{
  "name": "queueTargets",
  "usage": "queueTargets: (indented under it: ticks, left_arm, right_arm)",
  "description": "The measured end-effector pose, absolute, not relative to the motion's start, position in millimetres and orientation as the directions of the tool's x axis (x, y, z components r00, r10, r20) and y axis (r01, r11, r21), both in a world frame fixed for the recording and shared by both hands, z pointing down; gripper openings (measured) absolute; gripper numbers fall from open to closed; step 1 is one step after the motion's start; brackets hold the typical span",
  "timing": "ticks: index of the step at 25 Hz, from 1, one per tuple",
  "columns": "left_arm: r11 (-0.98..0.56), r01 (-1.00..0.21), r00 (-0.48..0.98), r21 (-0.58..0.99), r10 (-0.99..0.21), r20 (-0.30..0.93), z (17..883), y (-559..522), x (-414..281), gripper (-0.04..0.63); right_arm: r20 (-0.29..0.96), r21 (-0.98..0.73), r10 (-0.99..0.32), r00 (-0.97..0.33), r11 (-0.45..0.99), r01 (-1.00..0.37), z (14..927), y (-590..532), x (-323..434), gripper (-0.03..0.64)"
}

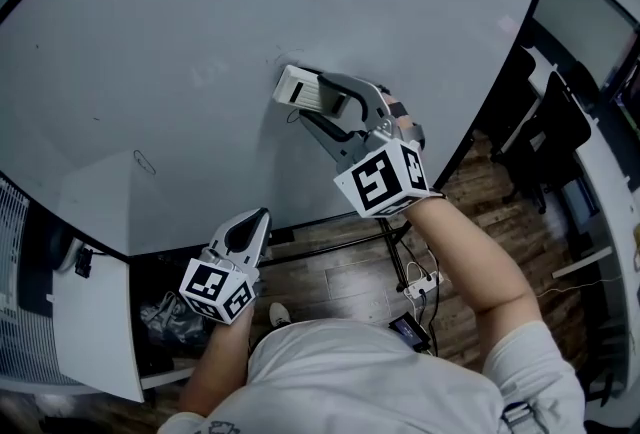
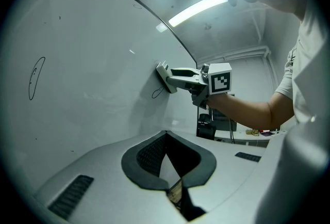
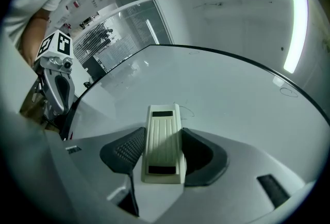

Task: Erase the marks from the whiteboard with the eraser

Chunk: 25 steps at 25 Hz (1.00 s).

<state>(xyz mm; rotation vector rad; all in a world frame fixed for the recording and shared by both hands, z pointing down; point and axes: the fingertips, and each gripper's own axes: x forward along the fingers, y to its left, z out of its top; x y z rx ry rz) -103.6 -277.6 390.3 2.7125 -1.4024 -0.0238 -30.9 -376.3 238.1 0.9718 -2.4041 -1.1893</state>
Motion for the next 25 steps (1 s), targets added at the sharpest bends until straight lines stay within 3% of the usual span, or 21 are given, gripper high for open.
queueTargets:
  ticks: [16,25]
  left_arm:
    - [-0.555,-0.828,0.559,0.082,-0.829,0.037,397.0,-276.4,-108.0,0.006]
    - [-0.549,-0.831,0.553,0.085,-0.832,0.034,395.9,-270.2,-112.3,0.006]
  right_arm:
    - [0.14,0.802,-0.622,-0.77,0.527,-0.28,352.7,-365.2,-73.3,0.236]
    - [0.102,0.829,-0.645,-0.758,0.476,-0.294,324.3,-367.3,-64.5,0.236]
